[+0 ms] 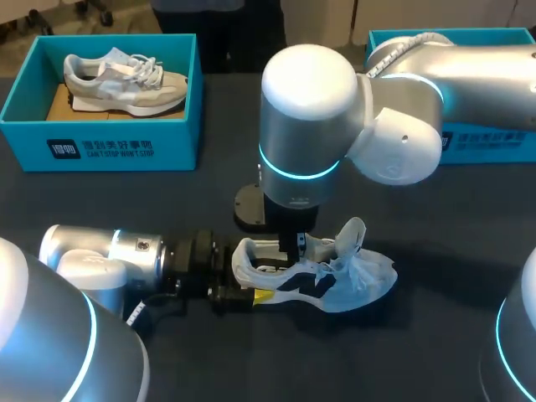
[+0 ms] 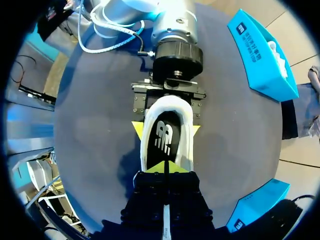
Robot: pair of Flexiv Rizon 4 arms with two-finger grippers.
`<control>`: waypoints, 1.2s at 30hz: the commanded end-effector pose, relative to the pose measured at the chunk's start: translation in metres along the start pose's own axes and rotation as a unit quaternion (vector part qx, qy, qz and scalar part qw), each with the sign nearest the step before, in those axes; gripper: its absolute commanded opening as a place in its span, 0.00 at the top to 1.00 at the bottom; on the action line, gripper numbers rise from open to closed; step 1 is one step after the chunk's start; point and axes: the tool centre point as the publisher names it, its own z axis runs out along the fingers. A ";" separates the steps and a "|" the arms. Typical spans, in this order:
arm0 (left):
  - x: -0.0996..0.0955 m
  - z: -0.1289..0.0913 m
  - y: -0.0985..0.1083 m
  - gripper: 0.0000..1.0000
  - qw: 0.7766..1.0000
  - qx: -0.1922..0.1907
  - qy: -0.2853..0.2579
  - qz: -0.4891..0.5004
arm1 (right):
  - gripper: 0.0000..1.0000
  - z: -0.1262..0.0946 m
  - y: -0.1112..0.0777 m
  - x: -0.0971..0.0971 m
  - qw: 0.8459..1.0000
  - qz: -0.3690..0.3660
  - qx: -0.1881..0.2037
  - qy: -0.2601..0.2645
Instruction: Take the shoe out of the shoebox, open the shoe tongue, remove and reinsert the insole, then place the shoe into the shoebox
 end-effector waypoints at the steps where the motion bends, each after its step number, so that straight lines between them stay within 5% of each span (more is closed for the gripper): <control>1: 0.000 0.000 0.000 1.00 1.000 0.000 0.000 0.000 | 1.00 0.027 0.004 -0.006 1.000 -0.002 -0.008 0.003; 15: 0.000 0.000 0.000 1.00 1.000 0.000 0.000 0.000 | 1.00 0.051 0.004 -0.008 1.000 0.000 0.013 -0.009; 36: 0.000 0.000 0.000 1.00 1.000 0.000 0.000 0.000 | 1.00 0.056 -0.050 0.000 0.996 0.075 0.028 -0.026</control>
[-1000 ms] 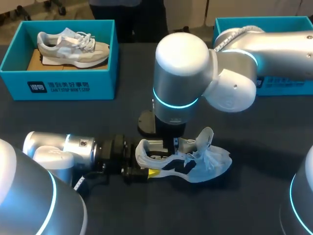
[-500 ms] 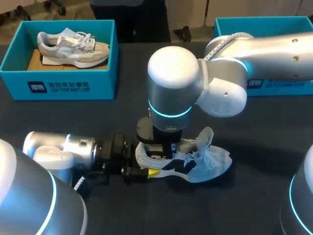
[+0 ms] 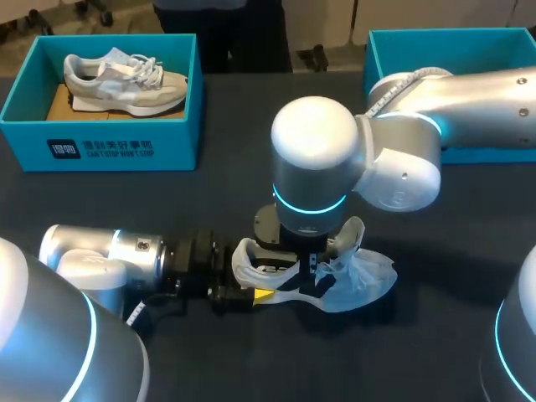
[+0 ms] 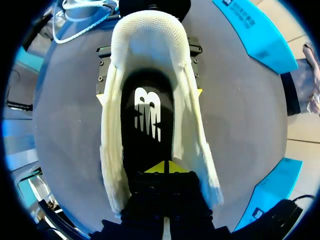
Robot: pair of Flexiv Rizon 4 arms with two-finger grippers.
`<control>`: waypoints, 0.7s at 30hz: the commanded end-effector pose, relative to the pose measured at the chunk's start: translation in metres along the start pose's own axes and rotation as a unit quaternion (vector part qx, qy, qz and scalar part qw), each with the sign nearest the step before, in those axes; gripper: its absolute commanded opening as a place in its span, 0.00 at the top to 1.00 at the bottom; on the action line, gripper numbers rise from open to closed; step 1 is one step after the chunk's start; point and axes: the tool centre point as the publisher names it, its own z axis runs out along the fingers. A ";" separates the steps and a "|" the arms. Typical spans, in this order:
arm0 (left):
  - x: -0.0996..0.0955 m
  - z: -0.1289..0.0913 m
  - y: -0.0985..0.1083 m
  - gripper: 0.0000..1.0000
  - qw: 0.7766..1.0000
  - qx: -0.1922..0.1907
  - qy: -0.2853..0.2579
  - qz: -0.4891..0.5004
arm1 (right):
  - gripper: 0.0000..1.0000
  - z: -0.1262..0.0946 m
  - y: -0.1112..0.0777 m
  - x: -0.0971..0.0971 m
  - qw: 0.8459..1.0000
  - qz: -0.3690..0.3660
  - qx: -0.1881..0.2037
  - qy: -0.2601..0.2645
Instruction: Take the shoe out of the shoebox, open the shoe tongue, remove and reinsert the insole, then place the shoe into the shoebox
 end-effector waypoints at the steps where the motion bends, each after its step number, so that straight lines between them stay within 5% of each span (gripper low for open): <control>1: 0.000 0.000 0.000 1.00 1.000 0.000 0.000 0.000 | 1.00 -0.005 -0.011 0.000 1.000 0.003 -0.005 -0.003; 3: 0.000 0.000 0.000 1.00 1.000 0.000 0.000 0.000 | 0.98 -0.004 -0.012 -0.001 1.000 0.003 -0.003 0.001; 5: 0.000 0.000 0.000 1.00 1.000 0.000 0.000 0.000 | 0.71 -0.001 -0.011 -0.001 1.000 0.001 -0.003 0.008; 8: 0.000 0.000 0.000 1.00 1.000 0.000 0.000 0.000 | 0.59 0.002 -0.010 -0.002 1.000 -0.001 -0.007 0.014; 21: 0.000 0.000 0.000 1.00 1.000 0.000 0.000 0.000 | 0.57 0.021 0.002 0.008 0.997 -0.009 -0.002 0.075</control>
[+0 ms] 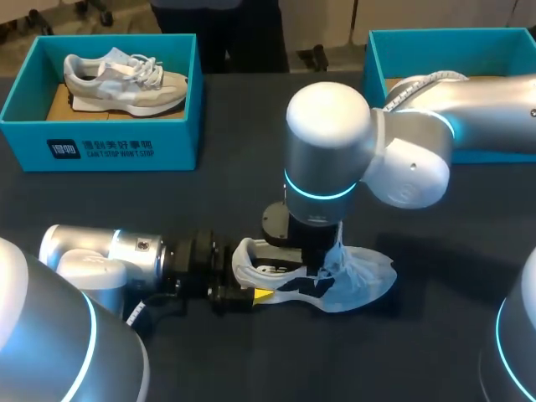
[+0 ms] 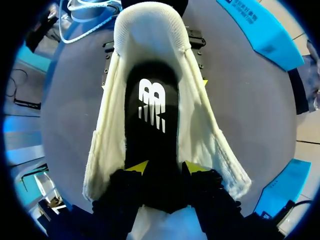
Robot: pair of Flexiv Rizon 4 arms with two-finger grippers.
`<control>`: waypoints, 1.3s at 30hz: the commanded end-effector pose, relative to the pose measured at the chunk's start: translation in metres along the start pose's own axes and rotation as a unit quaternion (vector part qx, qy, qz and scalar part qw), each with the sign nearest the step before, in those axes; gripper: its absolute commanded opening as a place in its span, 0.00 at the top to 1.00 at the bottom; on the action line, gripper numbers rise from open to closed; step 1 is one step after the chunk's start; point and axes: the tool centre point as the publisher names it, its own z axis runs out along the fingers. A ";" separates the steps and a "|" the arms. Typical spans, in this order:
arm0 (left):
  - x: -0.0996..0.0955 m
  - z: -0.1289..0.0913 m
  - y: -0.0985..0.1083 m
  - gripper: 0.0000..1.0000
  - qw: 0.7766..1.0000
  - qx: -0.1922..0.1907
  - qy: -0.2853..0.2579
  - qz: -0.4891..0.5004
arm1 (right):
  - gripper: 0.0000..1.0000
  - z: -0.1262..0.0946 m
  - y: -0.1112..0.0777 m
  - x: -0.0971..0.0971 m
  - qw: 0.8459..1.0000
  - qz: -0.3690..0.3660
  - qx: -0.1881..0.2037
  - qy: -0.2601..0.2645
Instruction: Take the shoe out of the shoebox, open the shoe tongue, remove and reinsert the insole, then place the shoe into the shoebox
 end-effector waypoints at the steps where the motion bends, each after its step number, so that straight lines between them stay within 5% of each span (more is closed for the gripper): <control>1: 0.000 0.000 0.000 1.00 1.000 0.000 0.000 0.000 | 0.57 0.016 0.008 0.001 1.000 0.002 0.004 0.024; 10: 0.000 0.000 0.000 1.00 1.000 0.000 0.000 0.000 | 0.63 0.030 0.011 0.019 0.997 0.016 -0.004 0.079; 14: 0.000 0.000 0.000 1.00 1.000 0.000 0.000 0.000 | 1.00 0.027 0.011 0.029 0.994 0.016 -0.001 0.108; 19: 0.000 0.000 0.000 1.00 1.000 0.000 0.000 0.000 | 1.00 0.017 0.005 0.041 0.992 0.027 0.002 0.125; 30: 0.000 0.000 0.000 1.00 1.000 0.000 0.000 0.000 | 1.00 -0.026 -0.011 0.040 0.991 0.008 -0.120 0.054; 39: 0.000 0.000 0.000 1.00 1.000 0.000 0.000 0.000 | 1.00 -0.038 -0.016 0.028 0.986 -0.023 -0.161 0.041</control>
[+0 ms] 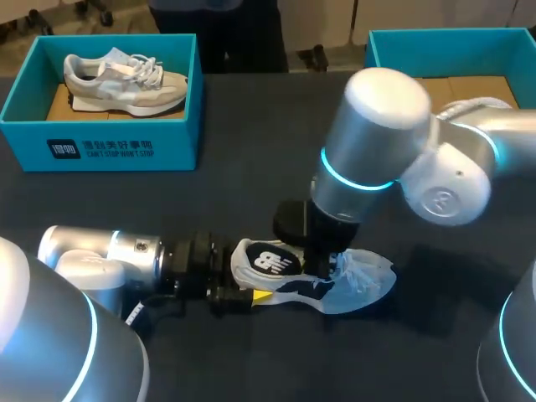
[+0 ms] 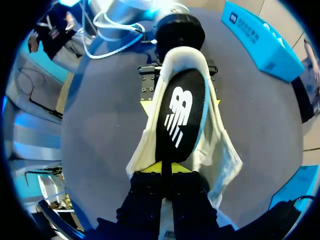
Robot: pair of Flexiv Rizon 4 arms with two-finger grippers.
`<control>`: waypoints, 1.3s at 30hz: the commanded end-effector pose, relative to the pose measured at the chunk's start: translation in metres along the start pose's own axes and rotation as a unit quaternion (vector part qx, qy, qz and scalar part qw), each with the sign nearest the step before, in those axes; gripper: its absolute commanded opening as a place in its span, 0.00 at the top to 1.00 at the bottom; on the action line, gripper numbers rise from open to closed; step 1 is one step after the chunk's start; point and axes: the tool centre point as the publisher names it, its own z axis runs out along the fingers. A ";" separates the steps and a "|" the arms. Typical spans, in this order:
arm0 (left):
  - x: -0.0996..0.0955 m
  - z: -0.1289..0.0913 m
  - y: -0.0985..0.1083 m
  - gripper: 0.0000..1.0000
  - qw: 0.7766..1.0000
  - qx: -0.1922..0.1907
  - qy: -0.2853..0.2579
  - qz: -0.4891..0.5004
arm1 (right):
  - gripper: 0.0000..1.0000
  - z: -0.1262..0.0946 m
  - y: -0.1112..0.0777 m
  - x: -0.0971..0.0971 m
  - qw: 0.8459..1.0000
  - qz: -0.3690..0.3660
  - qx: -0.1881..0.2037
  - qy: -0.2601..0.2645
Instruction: Take the shoe out of the shoebox, open the shoe tongue, remove and reinsert the insole, then place the shoe into the shoebox
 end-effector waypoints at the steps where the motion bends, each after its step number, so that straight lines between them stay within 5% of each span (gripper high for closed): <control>1: -0.002 0.002 0.001 1.00 1.000 -0.001 -0.001 0.000 | 1.00 -0.010 -0.017 0.000 0.999 -0.009 -0.051 -0.001; 23: -0.002 0.002 0.001 1.00 1.000 -0.001 -0.001 0.000 | 0.99 -0.022 0.040 -0.013 0.990 -0.135 -0.021 0.029; 33: -0.002 0.002 0.001 1.00 1.000 -0.001 -0.001 0.000 | 0.04 -0.043 0.042 -0.016 0.988 -0.144 -0.023 0.049; 39: -0.002 0.002 0.001 1.00 1.000 -0.001 -0.001 0.000 | 0.00 -0.051 0.040 -0.024 0.987 -0.144 -0.020 0.070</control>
